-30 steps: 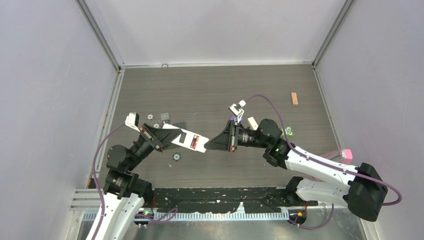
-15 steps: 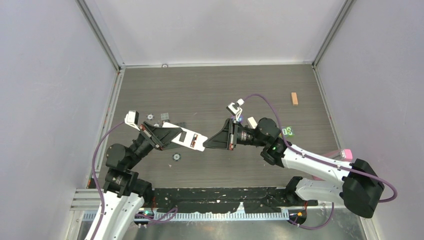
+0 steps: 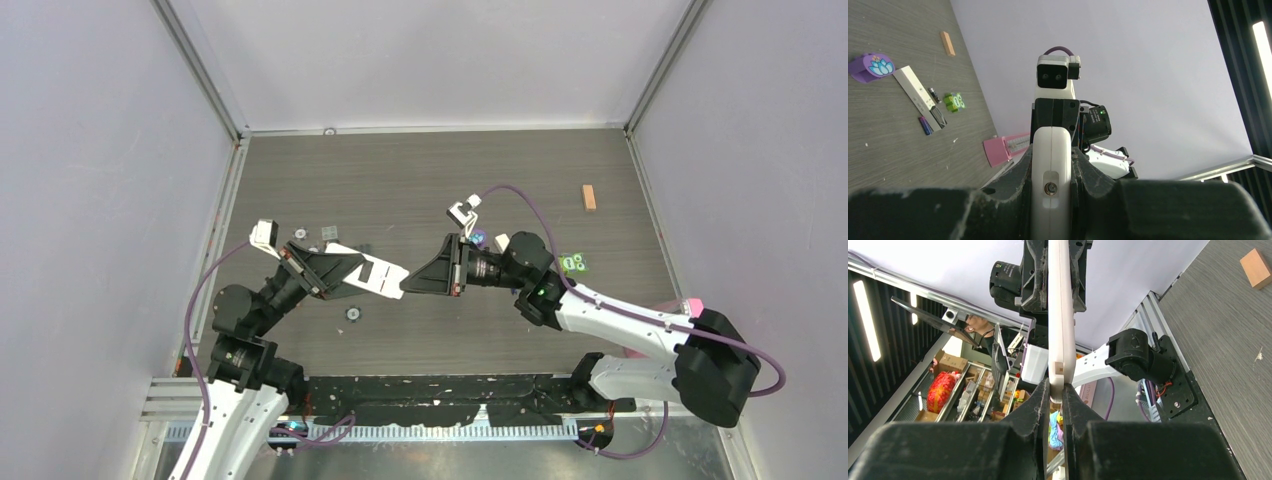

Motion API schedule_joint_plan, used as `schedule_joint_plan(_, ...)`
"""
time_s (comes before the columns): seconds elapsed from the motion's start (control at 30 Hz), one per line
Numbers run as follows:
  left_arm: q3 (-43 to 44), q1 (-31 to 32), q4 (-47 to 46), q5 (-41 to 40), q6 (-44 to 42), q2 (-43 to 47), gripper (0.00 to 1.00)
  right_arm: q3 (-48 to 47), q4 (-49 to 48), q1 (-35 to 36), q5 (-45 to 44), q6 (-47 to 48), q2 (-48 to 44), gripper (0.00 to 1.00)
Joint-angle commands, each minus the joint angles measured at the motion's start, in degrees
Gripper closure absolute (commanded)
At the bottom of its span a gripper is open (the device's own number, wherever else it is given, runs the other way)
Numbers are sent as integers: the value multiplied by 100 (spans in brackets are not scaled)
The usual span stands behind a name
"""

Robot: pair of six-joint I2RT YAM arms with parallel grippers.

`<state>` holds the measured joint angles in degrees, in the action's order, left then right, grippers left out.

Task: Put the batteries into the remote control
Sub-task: Load the battery cover into the remote control.

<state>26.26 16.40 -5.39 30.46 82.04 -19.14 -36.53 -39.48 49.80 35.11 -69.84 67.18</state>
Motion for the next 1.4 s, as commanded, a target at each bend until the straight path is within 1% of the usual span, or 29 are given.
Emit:
schedule_joint_plan(0.0, 484, 38, -1280, 272, 559, 81, 100, -43, 801, 10, -236, 201, 285, 94)
schedule_joint_plan(0.2, 444, 38, -1281, 308, 576, 81, 100, -150, 1083, 39, -355, 345, 313, 90)
schedule_joint_plan(0.37, 436, 38, -1286, 329, 636, 59, 100, -205, 1071, 100, -433, 380, 437, 86)
schedule_joint_plan(0.47, 425, 38, -1280, 321, 671, 59, 100, -232, 1020, 146, -514, 380, 496, 81)
schedule_joint_plan(0.7, 326, 38, -1316, 295, 759, 59, 100, -267, 913, 253, -777, 348, 587, 68)
schedule_joint_plan(0.83, 301, 38, -1331, 275, 760, 68, 100, -311, 917, 308, -879, 331, 635, 67)
schedule_joint_plan(1.07, 311, 38, -1363, 310, 726, 60, 100, -314, 1199, 335, -1100, 407, 573, 68)
schedule_joint_plan(1.2, 315, 38, -1375, 311, 726, 67, 100, -345, 1275, 365, -1235, 417, 606, 75)
schedule_joint_plan(1.37, 297, 38, -1410, 327, 726, 61, 100, -397, 1342, 437, -1379, 406, 675, 77)
